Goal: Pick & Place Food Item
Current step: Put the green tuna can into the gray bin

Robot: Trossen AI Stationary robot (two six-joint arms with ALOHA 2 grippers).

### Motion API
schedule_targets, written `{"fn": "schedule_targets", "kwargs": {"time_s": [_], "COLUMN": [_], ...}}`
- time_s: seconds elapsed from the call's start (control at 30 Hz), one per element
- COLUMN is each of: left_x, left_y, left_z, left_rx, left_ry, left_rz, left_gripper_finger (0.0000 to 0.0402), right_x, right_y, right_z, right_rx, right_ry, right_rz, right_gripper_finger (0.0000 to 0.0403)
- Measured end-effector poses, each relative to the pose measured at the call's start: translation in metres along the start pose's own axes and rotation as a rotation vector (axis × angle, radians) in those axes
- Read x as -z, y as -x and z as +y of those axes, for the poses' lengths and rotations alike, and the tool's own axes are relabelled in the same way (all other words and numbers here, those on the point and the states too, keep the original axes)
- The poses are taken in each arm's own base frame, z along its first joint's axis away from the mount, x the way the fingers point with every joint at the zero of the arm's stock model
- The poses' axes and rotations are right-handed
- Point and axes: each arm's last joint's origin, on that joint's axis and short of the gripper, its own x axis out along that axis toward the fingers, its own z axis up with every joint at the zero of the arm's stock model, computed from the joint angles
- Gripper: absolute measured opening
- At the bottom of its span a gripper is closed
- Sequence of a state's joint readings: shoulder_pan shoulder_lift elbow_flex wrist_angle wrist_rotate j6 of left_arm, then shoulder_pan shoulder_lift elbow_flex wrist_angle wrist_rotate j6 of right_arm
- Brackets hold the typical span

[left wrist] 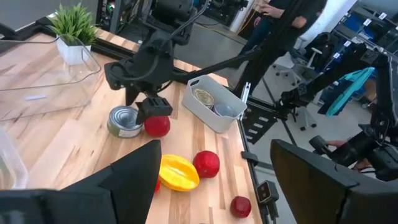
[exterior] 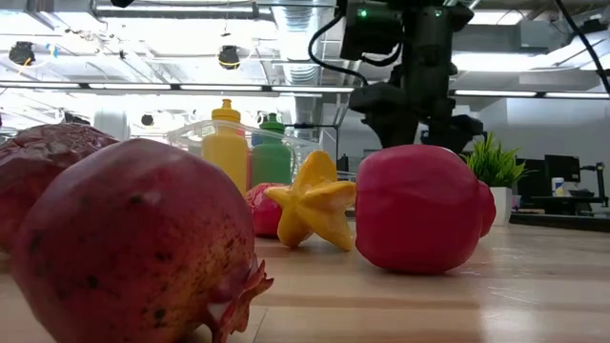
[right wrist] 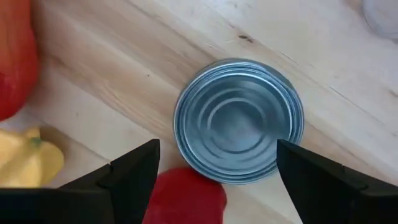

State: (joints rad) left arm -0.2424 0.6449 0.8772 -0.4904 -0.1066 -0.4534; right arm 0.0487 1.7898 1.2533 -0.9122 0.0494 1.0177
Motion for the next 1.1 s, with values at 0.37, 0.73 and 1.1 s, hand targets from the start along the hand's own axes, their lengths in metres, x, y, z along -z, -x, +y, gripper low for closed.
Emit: {"fn": "schedule_targets", "kwargs": {"time_s": [0.37,0.73,1.1], "left_x": [0.001,0.009,0.014], "left_y": [0.0,-0.006,-0.011], "left_z": [0.0,0.003,0.006], "left_rx": [-0.003,-0.017,-0.036], "left_ry": [-0.002,0.001,0.021], "left_rz": [0.007,0.034,0.034], "left_gripper_finger": [0.0292,0.0292,0.0292], "right_x": [-0.016,0.002,0.024], "right_y": [-0.021,-0.018,-0.012], "right_z": [-0.007,-0.007,0.002], "right_rx": [0.037,0.099,0.131], "right_ry": [0.022,0.055,0.051], "right_rz": [0.055,0.137,0.109], "right_gripper_finger": [0.0312,0.0311,0.0296]}}
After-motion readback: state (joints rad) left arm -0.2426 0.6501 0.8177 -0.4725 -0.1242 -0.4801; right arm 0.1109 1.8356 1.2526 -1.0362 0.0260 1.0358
